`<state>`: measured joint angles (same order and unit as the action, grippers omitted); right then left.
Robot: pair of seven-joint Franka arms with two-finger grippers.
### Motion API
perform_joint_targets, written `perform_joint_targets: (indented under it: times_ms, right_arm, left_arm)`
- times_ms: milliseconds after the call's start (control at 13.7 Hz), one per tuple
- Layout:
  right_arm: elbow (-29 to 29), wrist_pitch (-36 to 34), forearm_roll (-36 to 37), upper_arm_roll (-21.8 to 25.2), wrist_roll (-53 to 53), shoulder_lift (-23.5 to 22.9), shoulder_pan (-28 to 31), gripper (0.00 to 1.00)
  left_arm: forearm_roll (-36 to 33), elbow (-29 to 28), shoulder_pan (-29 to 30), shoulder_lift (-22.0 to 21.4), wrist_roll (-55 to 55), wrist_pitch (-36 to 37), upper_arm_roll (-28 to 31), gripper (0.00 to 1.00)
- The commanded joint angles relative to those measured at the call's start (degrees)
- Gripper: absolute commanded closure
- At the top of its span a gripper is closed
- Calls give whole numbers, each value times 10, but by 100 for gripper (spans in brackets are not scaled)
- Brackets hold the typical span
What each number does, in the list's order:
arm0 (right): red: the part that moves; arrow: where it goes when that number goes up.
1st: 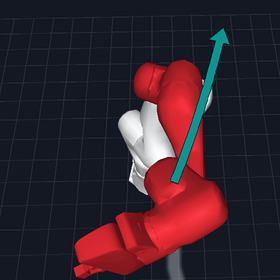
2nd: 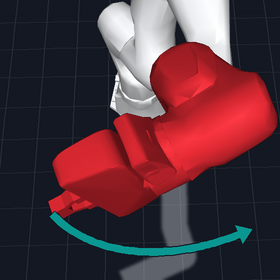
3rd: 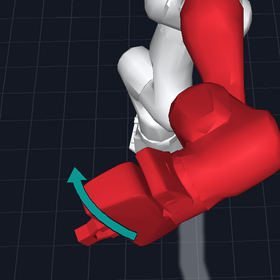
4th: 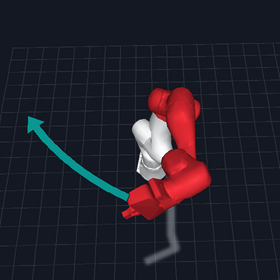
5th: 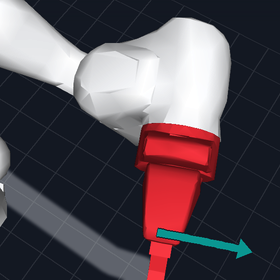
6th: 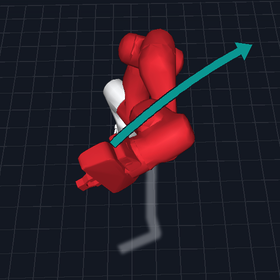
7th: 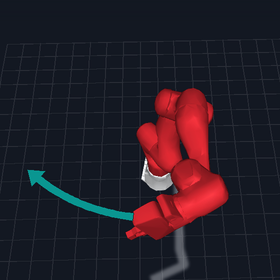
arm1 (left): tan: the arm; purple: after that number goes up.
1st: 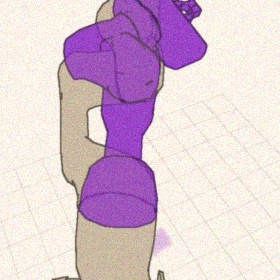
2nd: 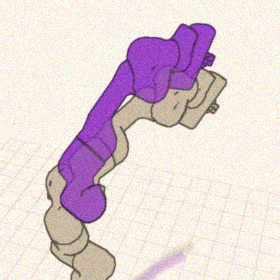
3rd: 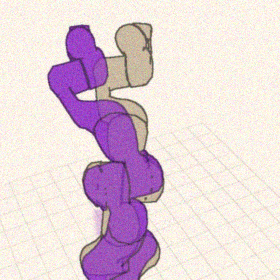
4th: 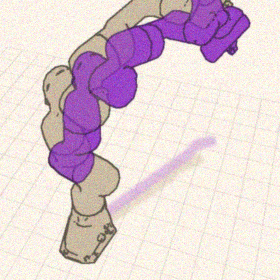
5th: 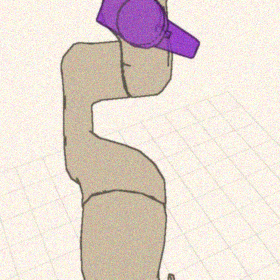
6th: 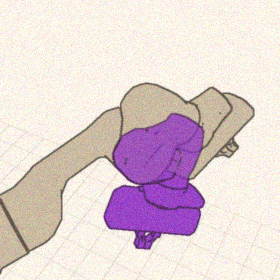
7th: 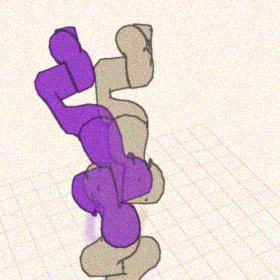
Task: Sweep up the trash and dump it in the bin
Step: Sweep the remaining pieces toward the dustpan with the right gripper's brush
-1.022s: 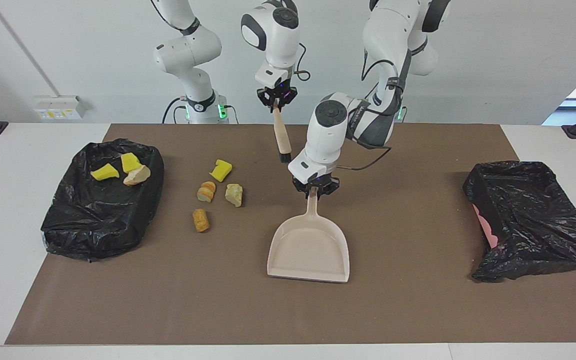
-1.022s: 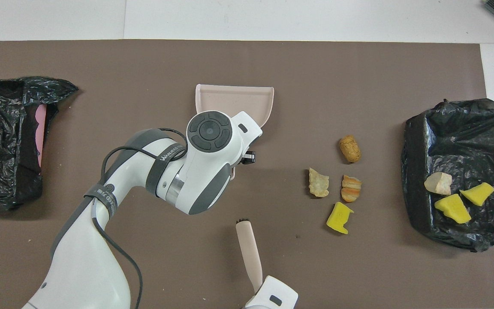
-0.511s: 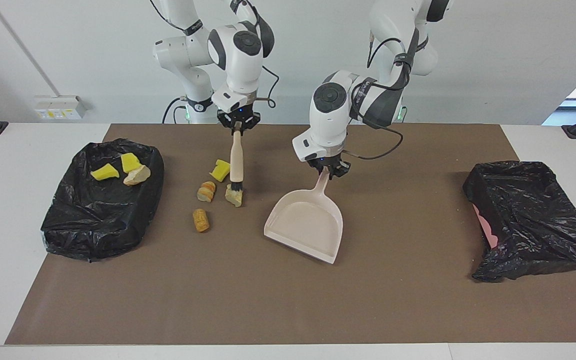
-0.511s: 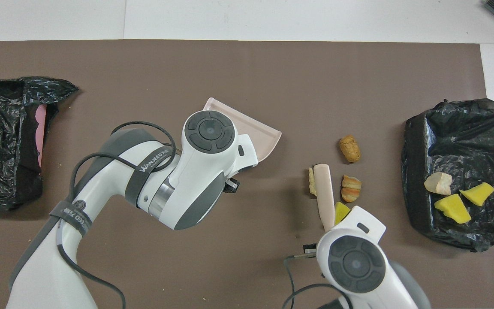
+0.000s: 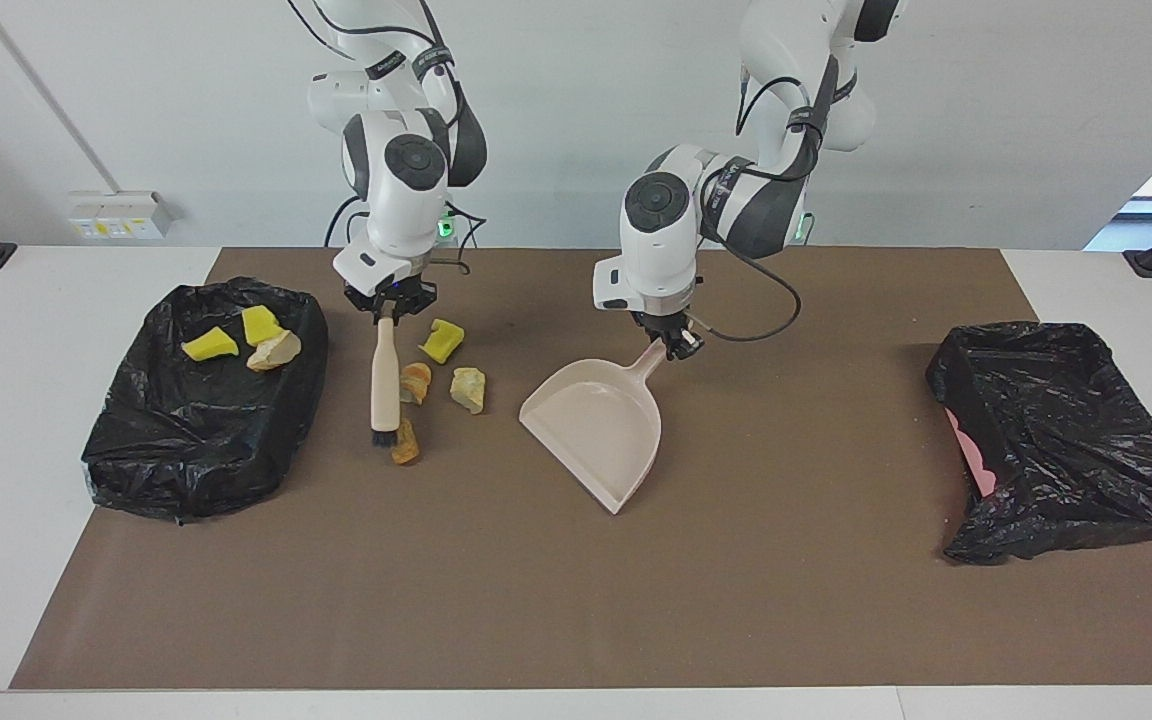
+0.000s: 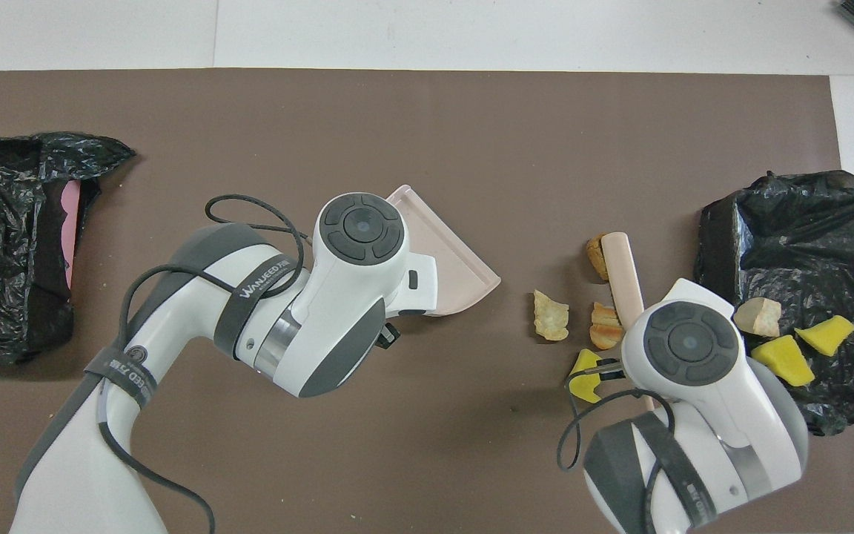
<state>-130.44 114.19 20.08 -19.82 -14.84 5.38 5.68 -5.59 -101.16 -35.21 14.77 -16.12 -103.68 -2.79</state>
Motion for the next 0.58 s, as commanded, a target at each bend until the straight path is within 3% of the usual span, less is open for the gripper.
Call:
perform_joint_targets:
  times_ms: [0,292,511]
  right_arm:
    - [24,22,61,-8,41,-40,39,100]
    - [20,41,56,-13,33,-83,32,100]
    - [19,41,-33,-14,57,-86,-1,100]
  left_arm:
    - [-23,-49,-16,-40,-37,-2,5,100]
    - [-28,-119,-48,-77,-91,-49,5,100]
    - [-31,-132,-59,-77,-91,-56,5,100]
